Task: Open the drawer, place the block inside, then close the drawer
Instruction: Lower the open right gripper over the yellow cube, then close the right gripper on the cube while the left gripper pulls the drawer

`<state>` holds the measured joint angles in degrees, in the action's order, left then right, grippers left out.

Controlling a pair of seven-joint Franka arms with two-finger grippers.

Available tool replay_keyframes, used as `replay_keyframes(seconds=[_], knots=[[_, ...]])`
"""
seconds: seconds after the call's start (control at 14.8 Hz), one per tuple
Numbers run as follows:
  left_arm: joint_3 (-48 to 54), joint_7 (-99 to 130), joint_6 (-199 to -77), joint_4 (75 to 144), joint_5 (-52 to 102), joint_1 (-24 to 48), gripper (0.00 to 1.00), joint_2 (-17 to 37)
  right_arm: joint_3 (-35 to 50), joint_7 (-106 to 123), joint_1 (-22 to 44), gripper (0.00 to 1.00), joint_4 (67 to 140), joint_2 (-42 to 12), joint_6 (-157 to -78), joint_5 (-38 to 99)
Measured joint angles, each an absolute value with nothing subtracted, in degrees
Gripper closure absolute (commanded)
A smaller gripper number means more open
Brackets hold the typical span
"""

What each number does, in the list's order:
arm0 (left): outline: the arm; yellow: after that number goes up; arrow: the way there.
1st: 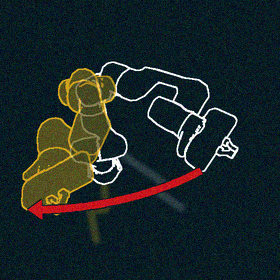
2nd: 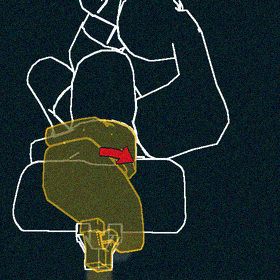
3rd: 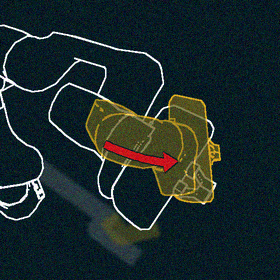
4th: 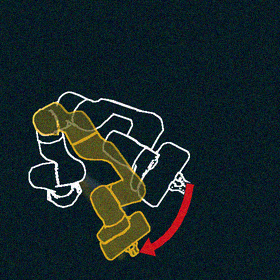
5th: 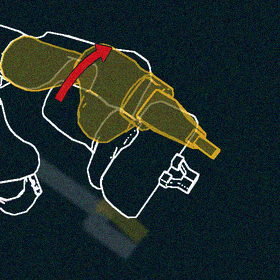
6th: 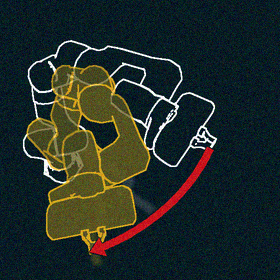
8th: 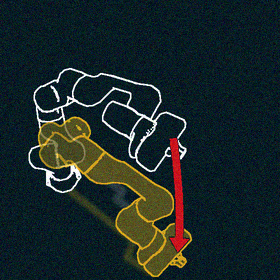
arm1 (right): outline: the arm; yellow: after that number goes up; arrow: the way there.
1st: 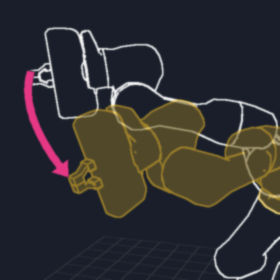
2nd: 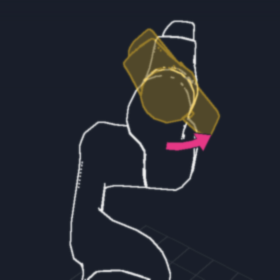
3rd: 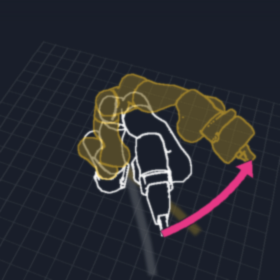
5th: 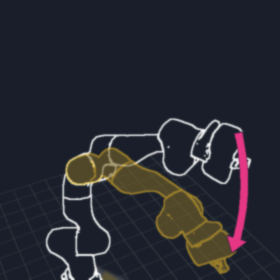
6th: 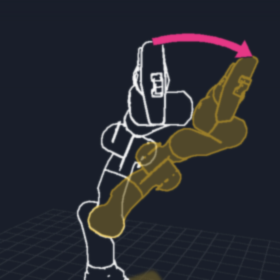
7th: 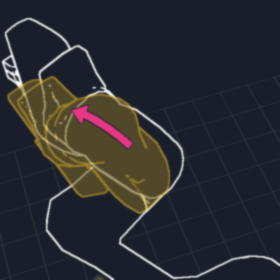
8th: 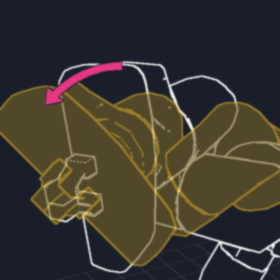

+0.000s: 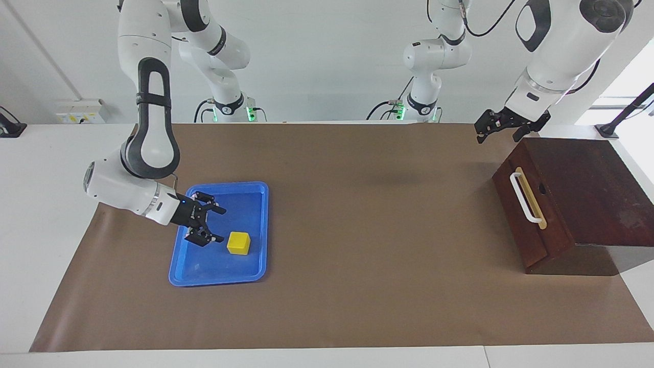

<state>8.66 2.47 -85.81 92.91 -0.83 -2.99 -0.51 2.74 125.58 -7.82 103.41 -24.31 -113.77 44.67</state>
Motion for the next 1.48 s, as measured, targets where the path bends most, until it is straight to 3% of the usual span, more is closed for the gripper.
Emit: replay_keyframes(seconds=[0.88, 1.21, 1.48], knots=[[8.87, 2.37, -87.85, 93.63, -2.18, -2.99, 0.0, -0.59, 3.03, 122.46, -6.64, 0.0, 102.35, -25.3, -116.14, 45.89], [9.01, 2.25, -103.89, 105.93, -11.52, -2.9, 0.0, -2.58, 2.96, 121.98, -6.61, 0.0, 102.01, -27.56, -116.14, 46.19], [9.11, 2.26, -109.02, 110.92, -17.45, -2.64, 0.0, -2.75, 2.99, 122.04, -6.56, 0.0, 102.39, -28.02, -116.14, 46.92]])
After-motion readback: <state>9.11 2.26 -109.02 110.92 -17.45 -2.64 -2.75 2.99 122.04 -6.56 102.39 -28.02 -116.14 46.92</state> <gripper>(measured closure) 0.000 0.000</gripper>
